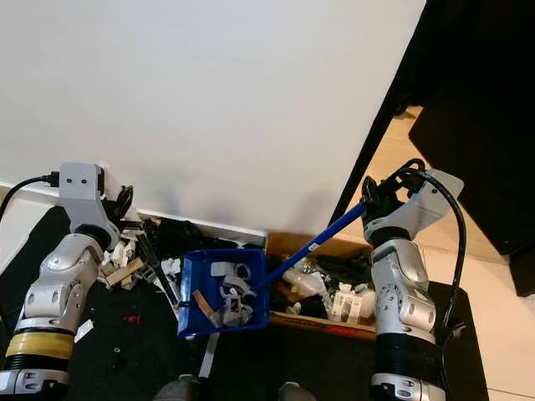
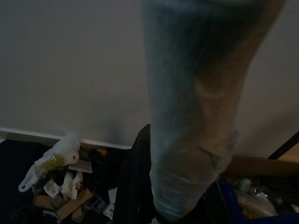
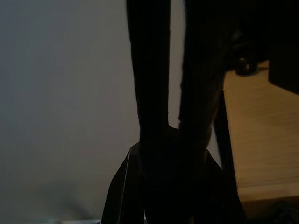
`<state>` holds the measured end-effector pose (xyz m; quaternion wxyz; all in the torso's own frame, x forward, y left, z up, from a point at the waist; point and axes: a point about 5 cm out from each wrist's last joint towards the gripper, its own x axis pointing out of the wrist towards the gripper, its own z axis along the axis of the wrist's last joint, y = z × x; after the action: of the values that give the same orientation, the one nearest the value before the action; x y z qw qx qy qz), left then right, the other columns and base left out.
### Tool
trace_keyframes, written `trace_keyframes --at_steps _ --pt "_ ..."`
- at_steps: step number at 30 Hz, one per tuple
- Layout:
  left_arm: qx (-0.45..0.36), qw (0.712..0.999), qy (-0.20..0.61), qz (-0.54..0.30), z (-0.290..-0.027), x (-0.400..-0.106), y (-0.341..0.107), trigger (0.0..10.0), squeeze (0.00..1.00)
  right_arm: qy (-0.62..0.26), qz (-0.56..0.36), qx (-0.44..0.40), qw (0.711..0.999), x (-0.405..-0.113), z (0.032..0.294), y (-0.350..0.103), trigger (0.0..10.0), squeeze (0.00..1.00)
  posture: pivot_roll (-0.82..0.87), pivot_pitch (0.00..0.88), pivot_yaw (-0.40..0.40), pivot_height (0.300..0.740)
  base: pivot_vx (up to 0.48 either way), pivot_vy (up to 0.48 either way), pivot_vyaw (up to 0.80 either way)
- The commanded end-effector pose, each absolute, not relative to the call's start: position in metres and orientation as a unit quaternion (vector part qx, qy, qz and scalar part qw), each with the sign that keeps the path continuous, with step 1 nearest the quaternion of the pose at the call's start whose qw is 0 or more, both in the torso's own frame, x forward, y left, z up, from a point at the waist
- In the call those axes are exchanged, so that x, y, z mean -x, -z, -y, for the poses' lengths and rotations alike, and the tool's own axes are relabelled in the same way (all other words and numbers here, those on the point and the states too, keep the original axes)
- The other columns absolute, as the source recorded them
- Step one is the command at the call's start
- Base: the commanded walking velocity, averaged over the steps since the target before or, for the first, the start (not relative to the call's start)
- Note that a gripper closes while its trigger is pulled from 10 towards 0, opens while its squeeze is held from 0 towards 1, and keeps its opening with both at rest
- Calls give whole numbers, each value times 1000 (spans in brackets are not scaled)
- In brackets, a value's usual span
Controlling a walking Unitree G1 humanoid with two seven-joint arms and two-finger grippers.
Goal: Sweep floor
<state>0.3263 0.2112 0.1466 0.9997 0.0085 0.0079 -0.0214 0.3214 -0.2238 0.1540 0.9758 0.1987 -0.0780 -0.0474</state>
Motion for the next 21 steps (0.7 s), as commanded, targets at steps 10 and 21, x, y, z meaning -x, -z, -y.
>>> trace_keyframes --at_steps 10,21 --pt "-16 1000 17 -8 -215 -327 -147 10000 0 -14 238 -231 943 -347 213 -240 10000 0 88 111 21 740 0 0 0" --pt "-10 1000 19 -10 -216 -323 -145 10000 0 17 257 -140 956 -341 255 -265 10000 0 85 114 21 740 0 0 0"
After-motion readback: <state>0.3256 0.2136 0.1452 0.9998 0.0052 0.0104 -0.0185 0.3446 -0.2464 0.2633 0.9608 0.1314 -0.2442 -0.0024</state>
